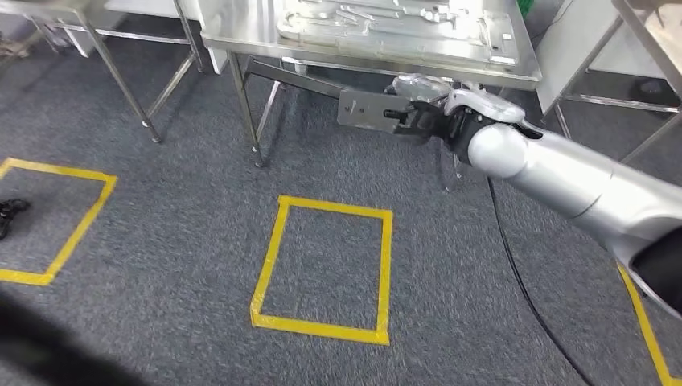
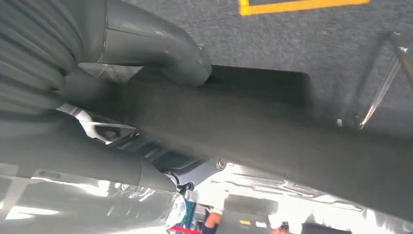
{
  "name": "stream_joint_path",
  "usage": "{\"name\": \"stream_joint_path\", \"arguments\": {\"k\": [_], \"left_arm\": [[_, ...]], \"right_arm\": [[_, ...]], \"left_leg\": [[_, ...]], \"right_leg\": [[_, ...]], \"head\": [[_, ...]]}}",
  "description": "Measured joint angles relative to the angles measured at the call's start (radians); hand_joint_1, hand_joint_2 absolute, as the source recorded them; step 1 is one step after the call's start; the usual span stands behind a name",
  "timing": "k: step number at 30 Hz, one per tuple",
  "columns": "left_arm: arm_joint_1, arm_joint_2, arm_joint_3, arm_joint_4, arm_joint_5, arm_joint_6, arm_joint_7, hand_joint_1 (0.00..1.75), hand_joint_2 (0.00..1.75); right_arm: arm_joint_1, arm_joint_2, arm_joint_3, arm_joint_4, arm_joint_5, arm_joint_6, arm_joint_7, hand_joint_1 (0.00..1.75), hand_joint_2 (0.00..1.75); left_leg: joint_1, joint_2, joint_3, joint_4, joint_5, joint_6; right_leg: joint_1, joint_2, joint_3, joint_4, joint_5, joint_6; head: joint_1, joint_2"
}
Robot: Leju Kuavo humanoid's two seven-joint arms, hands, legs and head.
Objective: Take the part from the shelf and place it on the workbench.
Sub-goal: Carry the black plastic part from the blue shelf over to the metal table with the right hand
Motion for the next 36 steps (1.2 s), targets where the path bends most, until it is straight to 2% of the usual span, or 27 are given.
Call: {"name": "stream_joint_path", "arguments": {"k": [1,2,4,5,7,8,9,10,11,12,13,14,16,18,19,21,23,24,25,26,28,29,30,32,34,35,36], "left_arm": [[-0.002,-0.001,0.000,0.000,0.000,-0.001,0.000,0.00,1.75],[-0.002,-0.002,0.000,0.000,0.000,-0.001,0.001,0.00,1.75],[-0.004,-0.002,0.000,0.000,0.000,-0.002,0.001,0.00,1.75],[-0.004,-0.001,0.000,0.000,0.000,-0.003,0.001,0.00,1.75],[-0.004,0.000,0.000,0.000,0.001,-0.003,0.000,0.00,1.75],[-0.003,0.002,0.000,0.000,0.001,-0.004,0.000,0.00,1.75],[-0.003,0.004,0.000,0.000,0.002,-0.004,-0.001,0.00,1.75],[-0.003,0.005,0.000,0.000,0.002,-0.005,-0.002,0.00,1.75],[-0.003,0.007,0.000,0.000,0.002,-0.005,-0.002,0.00,1.75],[-0.002,0.007,0.000,0.000,0.002,-0.005,-0.002,0.00,1.75],[0.000,0.006,0.000,0.000,0.002,-0.005,-0.002,0.00,1.75],[0.002,0.006,0.000,0.000,0.002,-0.005,-0.001,0.00,1.75],[0.003,0.005,0.000,0.000,0.002,-0.005,-0.001,0.00,1.75],[0.002,0.004,0.000,0.000,0.002,-0.005,-0.001,0.00,1.75],[0.001,0.004,0.000,0.000,0.002,-0.005,-0.001,0.00,1.75],[0.003,0.004,0.000,0.000,0.002,-0.005,-0.001,0.00,1.75],[0.007,0.005,0.000,0.000,0.002,-0.005,-0.001,0.00,1.75],[0.008,0.006,0.000,0.000,0.002,-0.005,-0.001,0.00,1.75],[0.009,0.007,0.000,0.000,0.002,-0.005,-0.001,0.00,1.75],[0.009,0.007,0.000,0.000,0.002,-0.005,-0.001,0.00,1.75],[0.009,0.006,0.000,0.000,0.002,-0.005,0.000,0.00,1.75],[0.008,0.005,0.000,0.000,0.002,-0.004,-0.001,0.00,1.75],[0.008,0.003,0.000,0.000,0.002,-0.004,0.000,0.00,1.75],[0.005,0.002,0.000,0.000,0.002,-0.004,0.000,0.00,1.75],[0.003,0.001,0.000,0.000,0.003,-0.005,0.000,0.00,1.75],[0.001,0.001,0.000,0.000,0.003,-0.005,0.000,0.00,1.75],[0.000,0.002,0.000,0.000,0.003,-0.005,0.000,0.00,1.75]], "right_arm": [[-0.004,0.000,-0.001,0.000,0.000,0.001,0.000,1.75,1.75],[-0.007,0.001,-0.003,0.000,0.000,0.001,0.000,1.75,1.75],[-0.010,0.002,-0.008,-0.001,0.000,0.001,0.000,1.75,1.75],[-0.010,0.003,-0.010,-0.001,0.000,0.001,0.000,1.75,1.75],[-0.006,0.005,-0.010,-0.001,-0.001,0.002,0.000,1.75,1.75],[-0.002,0.006,-0.008,0.000,-0.001,0.002,0.000,1.75,1.75],[0.004,0.007,-0.006,0.000,-0.001,0.003,0.000,1.75,1.75],[0.008,0.007,-0.004,0.000,-0.002,0.003,0.000,1.75,1.75],[0.010,0.008,-0.004,0.000,-0.002,0.003,0.000,1.75,1.75],[0.010,0.010,-0.004,-0.001,-0.002,0.003,0.000,1.75,1.75],[0.009,0.011,-0.004,-0.001,-0.002,0.003,0.000,1.75,1.75],[0.009,0.013,-0.004,0.000,-0.002,0.004,0.000,1.75,1.75],[0.010,0.014,-0.003,0.001,-0.003,0.004,0.000,1.75,1.75],[0.010,0.016,-0.006,0.002,-0.004,0.004,0.000,1.75,1.75],[0.010,0.017,-0.008,0.002,-0.004,0.003,0.000,1.75,1.75],[0.016,0.018,-0.011,0.003,-0.007,0.002,0.000,1.75,1.75],[0.032,0.018,-0.007,0.005,-0.010,0.001,0.000,1.75,1.75],[0.040,0.018,-0.004,0.006,-0.010,0.001,0.000,1.75,1.75],[0.044,0.018,-0.003,0.007,-0.010,0.001,0.000,1.75,1.75],[0.045,0.018,-0.003,0.008,-0.010,0.001,0.000,1.75,1.75],[0.039,0.017,-0.006,0.009,-0.010,0.001,0.000,1.75,1.75],[0.036,0.017,-0.006,0.010,-0.010,0.000,0.000,1.75,1.75],[0.033,0.017,-0.007,0.011,-0.010,0.000,0.000,1.75,1.75],[0.026,0.017,-0.009,0.012,-0.010,-0.002,0.000,1.75,1.75],[0.021,0.017,-0.016,0.013,-0.014,-0.006,0.000,1.75,1.75],[0.020,0.017,-0.019,0.014,-0.019,-0.010,0.000,1.75,1.75],[0.020,0.017,-0.020,0.015,-0.025,-0.014,0.000,1.75,1.75]], "left_leg": [[0.001,0.002,0.003,-0.004,-0.001,-0.005],[0.001,0.004,0.006,-0.010,-0.004,-0.010],[-0.003,-0.004,0.003,0.005,-0.017,-0.019],[-0.002,-0.010,-0.016,0.042,-0.030,-0.025],[0.007,-0.018,-0.094,0.161,-0.060,-0.040],[0.012,-0.018,-0.132,0.208,-0.062,-0.048],[0.017,-0.018,-0.158,0.227,-0.046,-0.054],[0.021,-0.016,-0.165,0.207,-0.008,-0.060],[0.026,-0.013,-0.156,0.156,0.044,-0.067],[0.027,-0.008,-0.143,0.110,0.082,-0.073],[0.028,-0.003,-0.128,0.069,0.107,-0.076],[0.027,0.001,-0.116,0.044,0.106,-0.071],[0.025,0.002,-0.105,0.034,0.078,-0.051],[0.026,-0.001,-0.095,0.030,0.062,-0.033],[0.027,-0.002,-0.087,0.026,0.057,-0.026],[0.027,-0.004,-0.066,0.018,0.047,-0.016],[0.022,-0.004,-0.040,0.011,0.033,-0.009],[0.018,-0.005,-0.027,0.009,0.024,-0.007],[0.014,-0.006,-0.012,0.008,0.014,-0.005],[0.008,-0.007,0.003,0.007,0.004,-0.004],[-0.002,-0.007,0.030,0.002,-0.015,-0.003],[-0.003,-0.007,0.039,-0.003,-0.022,-0.004],[-0.001,-0.007,0.044,-0.009,-0.027,-0.007],[0.003,-0.005,0.053,-0.018,-0.025,-0.018],[0.001,-0.011,0.053,0.006,-0.024,-0.027],[0.001,-0.016,0.036,0.041,-0.030,-0.031],[0.004,-0.020,0.004,0.095,-0.044,-0.036]], "right_leg": [[0.005,0.000,0.006,-0.013,-0.002,-0.003],[0.003,-0.001,0.021,-0.038,-0.008,-0.006],[-0.007,-0.003,0.061,-0.090,-0.017,-0.003],[-0.014,-0.005,0.080,-0.113,-0.022,0.001],[-0.019,-0.007,0.099,-0.122,-0.033,0.009],[-0.022,-0.008,0.107,-0.120,-0.042,0.014],[-0.026,-0.008,0.117,-0.118,-0.053,0.019],[-0.030,-0.008,0.127,-0.113,-0.066,0.025],[-0.036,-0.007,0.139,-0.105,-0.081,0.033],[-0.040,-0.007,0.148,-0.099,-0.095,0.041],[-0.042,-0.005,0.153,-0.089,-0.108,0.051],[-0.042,-0.004,0.154,-0.082,-0.117,0.059],[-0.039,-0.001,0.152,-0.074,-0.124,0.069],[-0.040,-0.002,0.148,-0.063,-0.128,0.075],[-0.040,-0.002,0.137,-0.037,-0.134,0.077],[-0.040,-0.002,0.081,0.070,-0.169,0.080],[-0.037,-0.002,0.002,0.191,-0.212,0.077],[-0.034,-0.002,-0.027,0.220,-0.215,0.072],[-0.031,-0.001,-0.043,0.216,-0.198,0.065],[-0.025,-0.001,-0.047,0.177,-0.155,0.053],[-0.008,0.003,-0.039,0.064,-0.042,0.018],[-0.001,0.005,-0.032,0.020,-0.004,0.002],[0.006,0.006,-0.024,-0.008,0.011,-0.010],[0.011,0.005,0.003,-0.045,-0.002,-0.020],[0.006,0.001,0.040,-0.085,-0.012,-0.020],[0.000,-0.001,0.058,-0.099,-0.015,-0.018],[-0.004,-0.001,0.072,-0.108,-0.020,-0.014]], "head": [[0.001,0.000],[0.007,0.000],[0.007,0.000],[0.004,0.000],[-0.007,0.000],[-0.010,0.000],[-0.013,0.000],[-0.016,0.000],[-0.018,0.000],[-0.022,0.000],[-0.029,0.000],[-0.035,0.000],[-0.041,0.000],[-0.037,0.000],[-0.035,0.000],[-0.029,0.000],[-0.024,0.000],[-0.022,0.000],[-0.020,0.000],[-0.018,0.000],[-0.020,0.000],[-0.025,0.000],[-0.030,0.000],[-0.034,0.000],[-0.033,0.000],[-0.036,0.000],[-0.041,0.000]]}}
